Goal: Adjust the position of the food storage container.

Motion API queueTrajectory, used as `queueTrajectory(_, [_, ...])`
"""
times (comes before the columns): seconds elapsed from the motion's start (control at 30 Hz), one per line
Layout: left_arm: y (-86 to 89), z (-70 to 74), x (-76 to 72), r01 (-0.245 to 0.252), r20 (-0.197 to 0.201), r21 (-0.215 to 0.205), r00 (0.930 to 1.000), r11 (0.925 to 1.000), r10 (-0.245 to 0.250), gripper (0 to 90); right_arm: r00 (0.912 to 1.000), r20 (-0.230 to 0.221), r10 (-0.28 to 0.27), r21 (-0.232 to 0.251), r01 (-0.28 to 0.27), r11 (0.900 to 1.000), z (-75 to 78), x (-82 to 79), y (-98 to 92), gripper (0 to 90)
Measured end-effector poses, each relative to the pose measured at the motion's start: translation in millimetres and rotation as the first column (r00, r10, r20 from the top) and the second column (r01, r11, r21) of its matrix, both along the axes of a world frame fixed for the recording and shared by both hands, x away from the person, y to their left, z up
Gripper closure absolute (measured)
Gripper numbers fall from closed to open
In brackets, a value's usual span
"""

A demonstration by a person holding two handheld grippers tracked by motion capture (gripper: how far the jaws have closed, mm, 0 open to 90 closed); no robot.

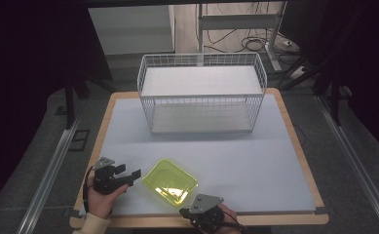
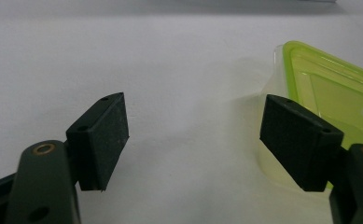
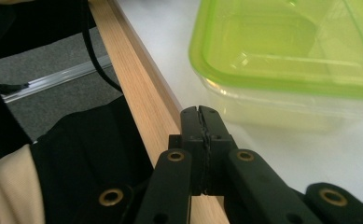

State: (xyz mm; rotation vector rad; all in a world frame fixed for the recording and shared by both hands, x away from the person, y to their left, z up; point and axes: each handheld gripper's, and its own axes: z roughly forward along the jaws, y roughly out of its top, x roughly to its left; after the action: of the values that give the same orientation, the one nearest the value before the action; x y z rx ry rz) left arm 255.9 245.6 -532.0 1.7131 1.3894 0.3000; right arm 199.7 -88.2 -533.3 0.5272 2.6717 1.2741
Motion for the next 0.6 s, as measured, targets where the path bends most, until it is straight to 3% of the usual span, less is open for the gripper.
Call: queueTrajectory(0.6, [0.4,-0.8,0.9,0.008,-0.002,0.005,1.0,1.0,-0.008,22.9,0.9988,0.018,-0.047,0.046,0.046,0.998,-9.9,-1.2,18.3,90.0])
